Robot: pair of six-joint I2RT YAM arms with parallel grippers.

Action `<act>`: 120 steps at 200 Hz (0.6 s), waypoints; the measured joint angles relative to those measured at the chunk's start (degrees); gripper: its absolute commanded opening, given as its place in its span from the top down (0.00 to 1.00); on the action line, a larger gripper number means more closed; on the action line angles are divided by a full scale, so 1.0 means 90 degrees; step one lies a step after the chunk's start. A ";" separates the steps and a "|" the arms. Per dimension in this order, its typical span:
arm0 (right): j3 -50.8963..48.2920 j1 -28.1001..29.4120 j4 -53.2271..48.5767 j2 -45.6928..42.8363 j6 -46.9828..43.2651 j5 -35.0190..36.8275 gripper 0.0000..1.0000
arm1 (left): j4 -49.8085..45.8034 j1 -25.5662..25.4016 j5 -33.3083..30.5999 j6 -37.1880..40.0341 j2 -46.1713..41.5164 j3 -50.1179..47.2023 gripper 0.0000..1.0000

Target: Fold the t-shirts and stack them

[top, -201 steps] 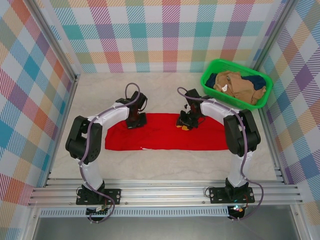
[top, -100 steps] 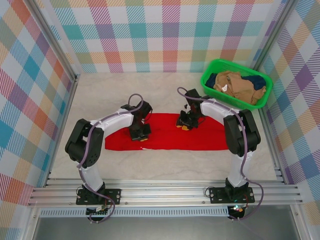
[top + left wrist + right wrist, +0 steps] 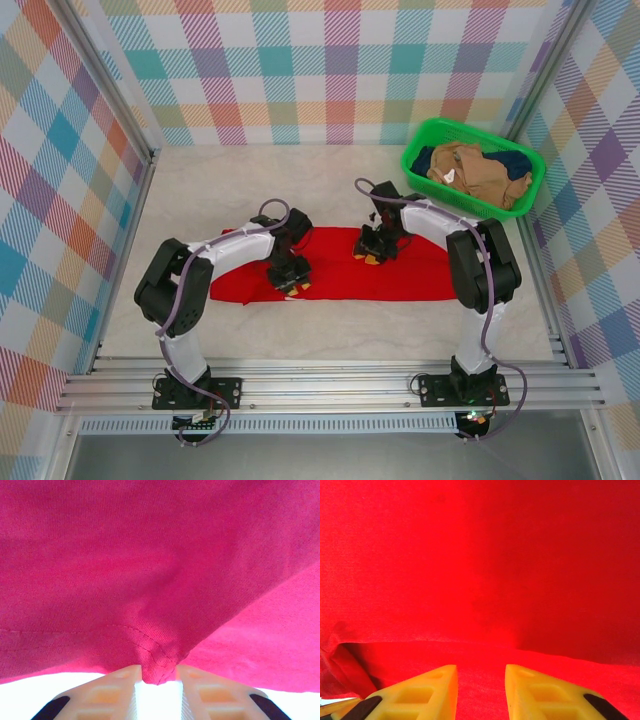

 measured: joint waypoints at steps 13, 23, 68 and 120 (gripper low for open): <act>-0.0022 0.0000 0.0000 0.0000 0.0000 0.0000 0.69 | -0.0046 0.0032 -0.0007 -0.0024 -0.0080 0.0000 0.75; -0.0024 0.0000 0.0002 0.0000 0.0000 0.0000 0.69 | -0.0112 0.0100 -0.0078 -0.0022 -0.0216 0.0000 0.75; -0.0066 0.0000 0.0005 0.0000 0.0002 0.0000 0.69 | -0.0364 0.0843 -0.0636 0.0238 -0.0794 0.0010 0.74; -0.0085 0.0000 0.0007 -0.0005 0.0002 0.0000 0.69 | -0.0211 0.0993 -0.0911 0.0797 0.0284 0.0163 0.76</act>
